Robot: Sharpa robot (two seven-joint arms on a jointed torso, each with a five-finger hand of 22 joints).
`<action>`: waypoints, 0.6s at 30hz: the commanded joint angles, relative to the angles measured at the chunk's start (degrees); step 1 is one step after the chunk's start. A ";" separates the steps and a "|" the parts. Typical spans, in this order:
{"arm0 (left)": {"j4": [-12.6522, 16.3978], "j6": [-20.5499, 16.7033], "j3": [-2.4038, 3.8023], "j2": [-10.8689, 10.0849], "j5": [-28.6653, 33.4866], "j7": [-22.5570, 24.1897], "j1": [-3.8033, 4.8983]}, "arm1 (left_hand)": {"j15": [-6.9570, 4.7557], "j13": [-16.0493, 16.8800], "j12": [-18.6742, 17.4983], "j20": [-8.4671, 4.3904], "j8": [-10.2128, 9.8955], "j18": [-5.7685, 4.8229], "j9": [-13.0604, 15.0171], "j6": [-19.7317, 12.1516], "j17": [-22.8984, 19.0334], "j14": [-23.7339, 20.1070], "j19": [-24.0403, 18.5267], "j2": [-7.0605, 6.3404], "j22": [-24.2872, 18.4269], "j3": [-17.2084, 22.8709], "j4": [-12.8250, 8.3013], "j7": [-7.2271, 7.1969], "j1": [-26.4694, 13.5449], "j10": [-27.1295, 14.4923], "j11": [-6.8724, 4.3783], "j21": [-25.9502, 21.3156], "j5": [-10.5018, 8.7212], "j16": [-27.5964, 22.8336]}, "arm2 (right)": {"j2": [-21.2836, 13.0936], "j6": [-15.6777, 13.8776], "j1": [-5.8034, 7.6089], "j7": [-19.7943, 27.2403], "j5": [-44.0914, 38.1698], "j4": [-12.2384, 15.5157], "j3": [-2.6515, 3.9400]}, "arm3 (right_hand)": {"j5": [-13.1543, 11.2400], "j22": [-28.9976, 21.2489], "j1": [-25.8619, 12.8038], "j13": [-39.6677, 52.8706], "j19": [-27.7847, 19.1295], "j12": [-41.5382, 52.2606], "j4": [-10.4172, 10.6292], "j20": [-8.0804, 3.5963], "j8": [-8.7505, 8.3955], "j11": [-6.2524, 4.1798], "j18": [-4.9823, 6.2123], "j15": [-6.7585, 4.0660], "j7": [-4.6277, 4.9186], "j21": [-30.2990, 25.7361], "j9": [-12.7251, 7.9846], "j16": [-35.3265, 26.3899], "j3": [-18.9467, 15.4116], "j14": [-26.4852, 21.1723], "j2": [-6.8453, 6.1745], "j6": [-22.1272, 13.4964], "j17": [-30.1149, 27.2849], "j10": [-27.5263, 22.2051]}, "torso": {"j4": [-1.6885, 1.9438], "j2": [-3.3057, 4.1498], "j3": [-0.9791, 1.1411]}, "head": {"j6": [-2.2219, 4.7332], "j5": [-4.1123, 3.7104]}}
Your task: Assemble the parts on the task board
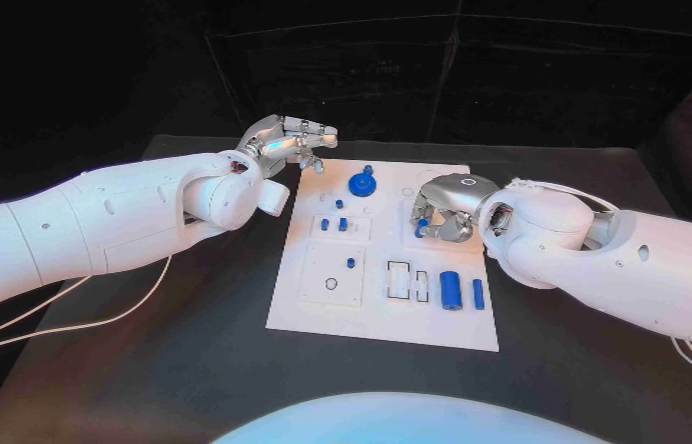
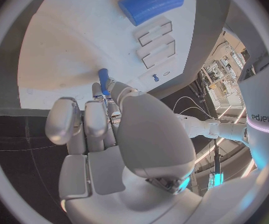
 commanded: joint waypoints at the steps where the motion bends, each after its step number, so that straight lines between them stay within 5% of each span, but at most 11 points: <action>1: 0.02 0.68 0.05 -0.06 0.17 0.15 0.09 | -0.06 0.10 0.34 0.45 0.37 0.75 -0.08 -0.30 -0.04 -0.49 -0.13 0.28 -0.09 -0.42 0.02 0.08 0.16 -0.37 0.07 -0.38 0.20 -0.10 | -0.58 -4.44 0.13 -0.17 -2.23 0.90 0.08 | 0.36 0.13 -0.52 0.07 0.32 -0.48 -0.39 -0.01 -0.07 -0.84 -0.35 -0.09 0.19 0.34 -0.13 0.37 0.97 1.31 -0.67 0.35 -0.08 1.41 | -0.09 -0.04 -0.02 | 0.04 0.15; 18: -0.14 0.72 0.04 0.00 0.17 -0.07 0.09 | -0.08 0.17 0.58 0.45 0.50 0.78 -0.10 -0.38 -0.16 -0.58 -0.10 0.51 -0.14 -0.35 -0.26 0.08 0.70 -0.55 0.06 -0.43 0.21 -0.03 | -4.49 -9.75 0.44 0.71 0.06 10.82 0.60 | 1.09 0.35 -1.80 0.16 0.29 -1.33 -1.35 0.02 -0.36 -0.71 -0.36 -0.06 0.45 0.54 -0.20 0.52 2.80 1.26 -1.76 0.53 -0.17 1.82 | 0.11 -0.01 -0.07 | 0.41 0.24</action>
